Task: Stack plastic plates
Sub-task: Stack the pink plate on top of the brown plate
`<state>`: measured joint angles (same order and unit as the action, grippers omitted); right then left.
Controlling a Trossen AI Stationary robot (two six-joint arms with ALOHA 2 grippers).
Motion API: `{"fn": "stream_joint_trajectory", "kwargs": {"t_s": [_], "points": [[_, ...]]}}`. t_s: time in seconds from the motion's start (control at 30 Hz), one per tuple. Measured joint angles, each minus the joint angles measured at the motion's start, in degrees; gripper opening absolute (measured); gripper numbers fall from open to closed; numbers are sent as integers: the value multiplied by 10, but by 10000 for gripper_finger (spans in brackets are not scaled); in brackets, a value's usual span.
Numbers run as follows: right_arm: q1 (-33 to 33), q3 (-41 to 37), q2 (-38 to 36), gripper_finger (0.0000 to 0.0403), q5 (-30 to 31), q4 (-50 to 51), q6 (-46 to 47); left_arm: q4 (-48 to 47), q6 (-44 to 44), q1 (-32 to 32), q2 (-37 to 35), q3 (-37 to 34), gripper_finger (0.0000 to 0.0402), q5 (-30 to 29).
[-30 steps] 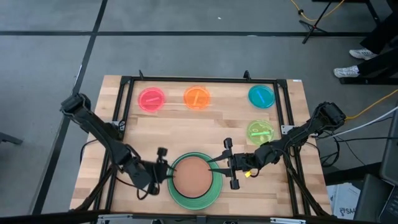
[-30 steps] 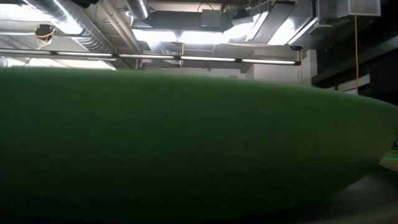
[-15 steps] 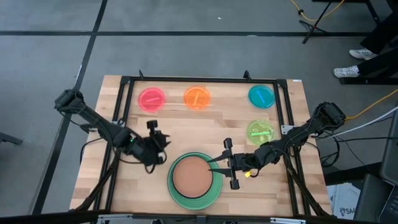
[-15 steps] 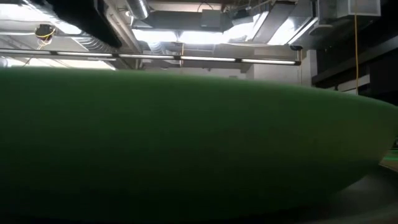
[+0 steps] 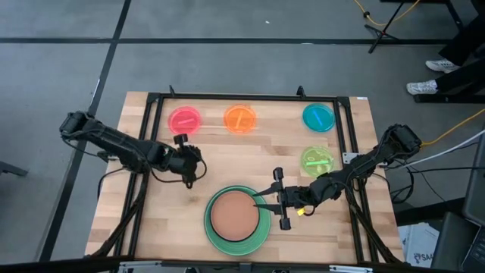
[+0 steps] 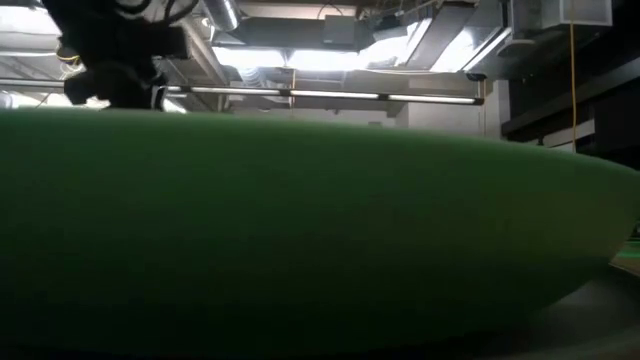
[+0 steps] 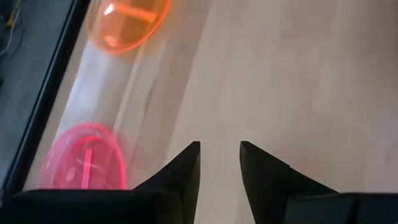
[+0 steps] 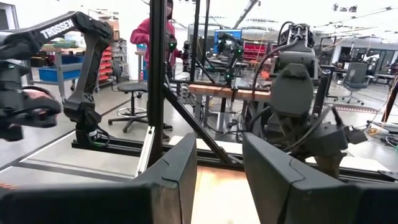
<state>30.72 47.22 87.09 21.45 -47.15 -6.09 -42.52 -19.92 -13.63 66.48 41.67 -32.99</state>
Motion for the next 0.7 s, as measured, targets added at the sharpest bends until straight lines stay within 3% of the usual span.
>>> {"fn": "stream_joint_trajectory", "kwargs": {"t_s": [0.3,0.7], "points": [[0,0,0,122,15,7,0,2,-1,111,-78,-41,106,29],[0,0,0,122,17,7,-2,7,11,248,-46,-41,106,99]]}}
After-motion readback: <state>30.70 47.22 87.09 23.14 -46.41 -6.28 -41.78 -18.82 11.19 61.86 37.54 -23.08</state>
